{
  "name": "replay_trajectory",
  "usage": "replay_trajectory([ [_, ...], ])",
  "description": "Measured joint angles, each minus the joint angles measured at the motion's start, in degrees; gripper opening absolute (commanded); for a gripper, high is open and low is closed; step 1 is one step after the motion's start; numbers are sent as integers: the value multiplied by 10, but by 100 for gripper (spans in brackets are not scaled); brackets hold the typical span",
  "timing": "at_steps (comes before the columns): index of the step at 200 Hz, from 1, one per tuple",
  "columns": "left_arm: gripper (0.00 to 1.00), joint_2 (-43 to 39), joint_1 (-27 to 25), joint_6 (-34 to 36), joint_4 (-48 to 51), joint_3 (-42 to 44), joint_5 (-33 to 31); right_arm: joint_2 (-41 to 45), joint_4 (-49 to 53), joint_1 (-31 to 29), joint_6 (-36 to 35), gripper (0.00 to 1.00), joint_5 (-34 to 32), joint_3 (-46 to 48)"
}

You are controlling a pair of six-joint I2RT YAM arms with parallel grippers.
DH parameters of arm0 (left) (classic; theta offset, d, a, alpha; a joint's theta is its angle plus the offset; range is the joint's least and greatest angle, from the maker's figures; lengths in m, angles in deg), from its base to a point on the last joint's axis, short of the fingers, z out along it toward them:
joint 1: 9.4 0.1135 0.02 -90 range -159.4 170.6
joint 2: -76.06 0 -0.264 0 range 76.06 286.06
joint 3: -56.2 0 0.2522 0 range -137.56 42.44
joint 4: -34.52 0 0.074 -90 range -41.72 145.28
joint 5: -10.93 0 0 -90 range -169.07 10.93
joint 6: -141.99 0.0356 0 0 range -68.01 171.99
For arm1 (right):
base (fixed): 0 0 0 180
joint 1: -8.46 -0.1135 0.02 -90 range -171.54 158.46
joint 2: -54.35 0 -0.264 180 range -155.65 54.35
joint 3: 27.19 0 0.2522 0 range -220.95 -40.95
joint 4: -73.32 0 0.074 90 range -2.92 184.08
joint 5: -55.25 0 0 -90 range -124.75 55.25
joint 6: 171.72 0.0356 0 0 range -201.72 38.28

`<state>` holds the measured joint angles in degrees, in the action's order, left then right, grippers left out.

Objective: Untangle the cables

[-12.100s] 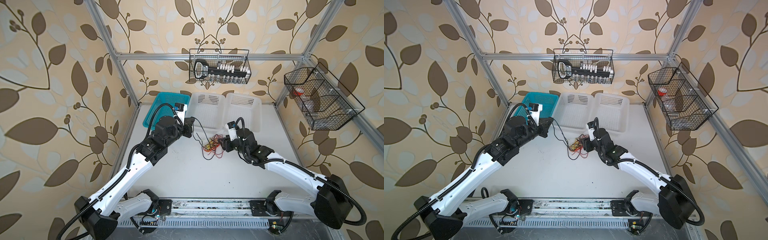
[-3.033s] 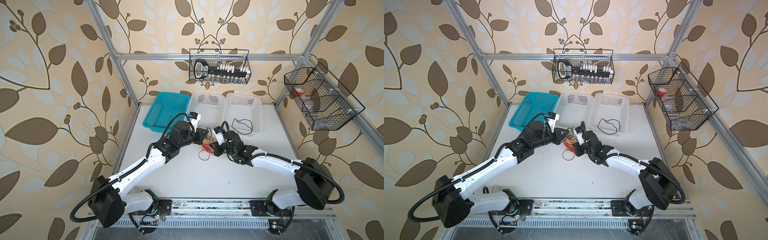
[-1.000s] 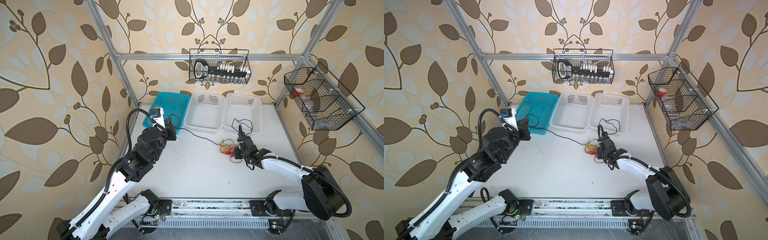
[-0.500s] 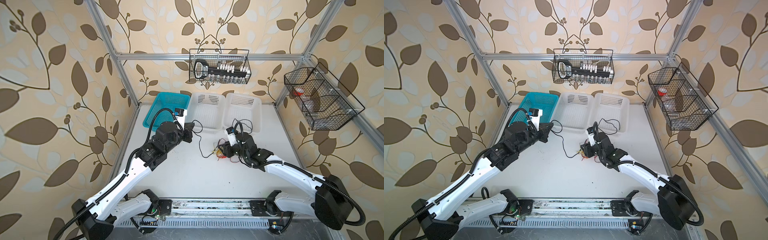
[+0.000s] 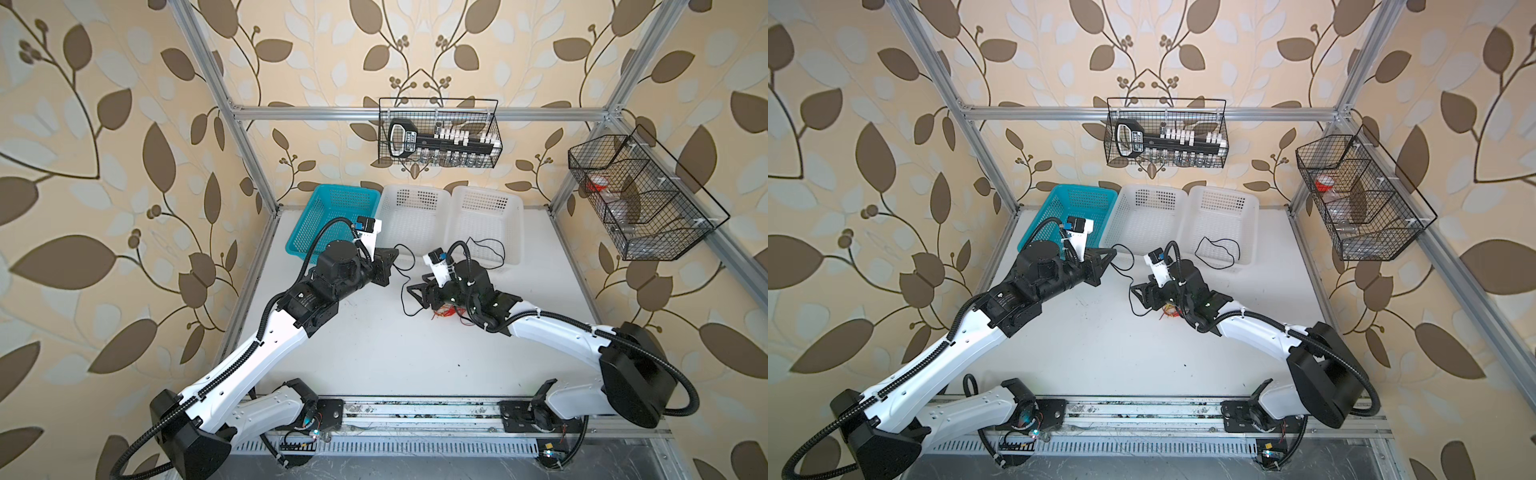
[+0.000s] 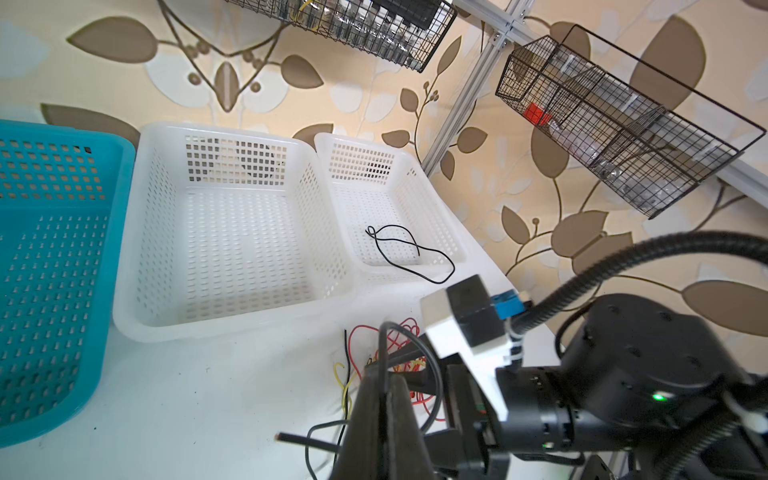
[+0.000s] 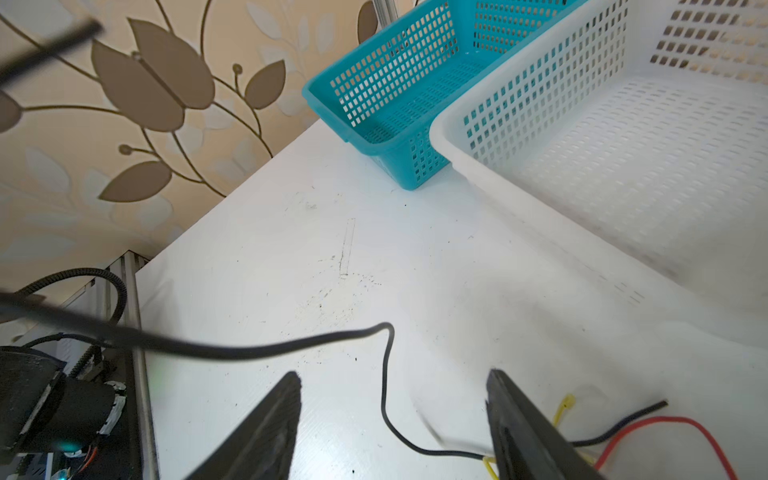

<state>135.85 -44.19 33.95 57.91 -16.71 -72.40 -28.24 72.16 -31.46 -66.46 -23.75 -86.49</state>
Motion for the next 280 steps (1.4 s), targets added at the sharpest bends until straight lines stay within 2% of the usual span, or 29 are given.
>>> replay_trajectory([
  [27,0,0,0,-2,-4,-2,7,-36,-39,-2,17,63,7,-9],
  [43,0,-1,0,-4,-5,-2,8,-51,-62,-2,24,55,10,-18],
  [96,0,-16,0,-4,-9,0,2,-64,-98,-3,37,0,3,-33],
  [159,0,-23,0,-4,-11,33,-55,-19,-11,-3,3,0,-45,-101],
  [173,4,-17,0,-5,-8,38,-66,2,12,-2,-8,0,-56,-122],
  [196,20,-5,0,-5,-7,45,-76,32,50,-3,-26,0,-86,-159],
  [222,43,-1,0,-10,-7,54,-83,47,98,2,-42,0,-128,-211],
  [280,92,0,0,-15,-10,61,-83,53,189,52,-58,0,-204,-289],
])
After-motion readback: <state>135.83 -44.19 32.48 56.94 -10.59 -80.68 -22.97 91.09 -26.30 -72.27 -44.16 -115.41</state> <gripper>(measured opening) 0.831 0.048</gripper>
